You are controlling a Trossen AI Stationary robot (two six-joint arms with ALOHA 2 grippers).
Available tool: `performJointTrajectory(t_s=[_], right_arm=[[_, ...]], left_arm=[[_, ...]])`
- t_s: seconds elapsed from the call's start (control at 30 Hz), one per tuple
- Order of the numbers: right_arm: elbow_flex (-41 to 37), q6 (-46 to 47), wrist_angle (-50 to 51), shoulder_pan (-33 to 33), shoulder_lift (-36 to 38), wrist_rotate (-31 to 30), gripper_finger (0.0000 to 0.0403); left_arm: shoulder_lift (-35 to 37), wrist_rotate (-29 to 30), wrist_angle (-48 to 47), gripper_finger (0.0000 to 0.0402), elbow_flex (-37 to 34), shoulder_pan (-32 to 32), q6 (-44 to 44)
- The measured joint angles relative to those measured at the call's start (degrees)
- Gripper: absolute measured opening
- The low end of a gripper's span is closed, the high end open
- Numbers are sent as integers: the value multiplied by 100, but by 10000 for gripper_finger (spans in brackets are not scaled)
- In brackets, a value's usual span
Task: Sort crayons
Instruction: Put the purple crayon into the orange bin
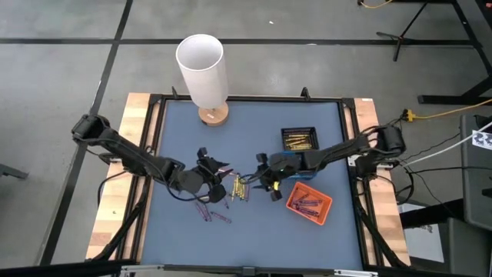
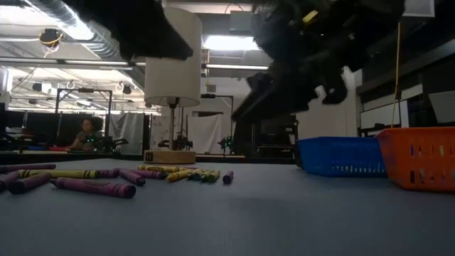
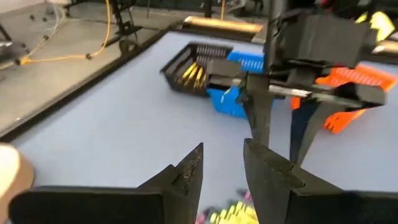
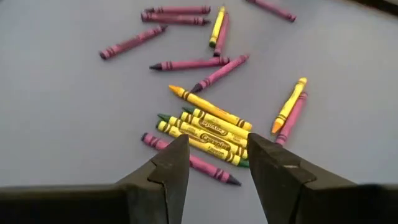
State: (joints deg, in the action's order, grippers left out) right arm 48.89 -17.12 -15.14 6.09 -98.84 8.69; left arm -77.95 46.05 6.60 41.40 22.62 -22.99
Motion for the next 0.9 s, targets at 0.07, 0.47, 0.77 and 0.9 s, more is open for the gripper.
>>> performJointTrajectory(t_s=[0.07, 0.47, 0.77, 0.9], right_arm=[[197, -111, 223, 0, -204, 10, 161], [920, -744, 965, 0, -1099, 268, 161], [939, -888, 882, -11, -1288, 242, 161], [946, -889, 828, -11, -1376, 248, 161]], left_arm=[[-9, -6, 104, 100, -110, 27, -129], [-2, -5, 273, 100, -213, 47, -351], [-2, -27, 343, 100, -213, 45, -347], [-2, -28, 344, 100, -213, 45, -346]])
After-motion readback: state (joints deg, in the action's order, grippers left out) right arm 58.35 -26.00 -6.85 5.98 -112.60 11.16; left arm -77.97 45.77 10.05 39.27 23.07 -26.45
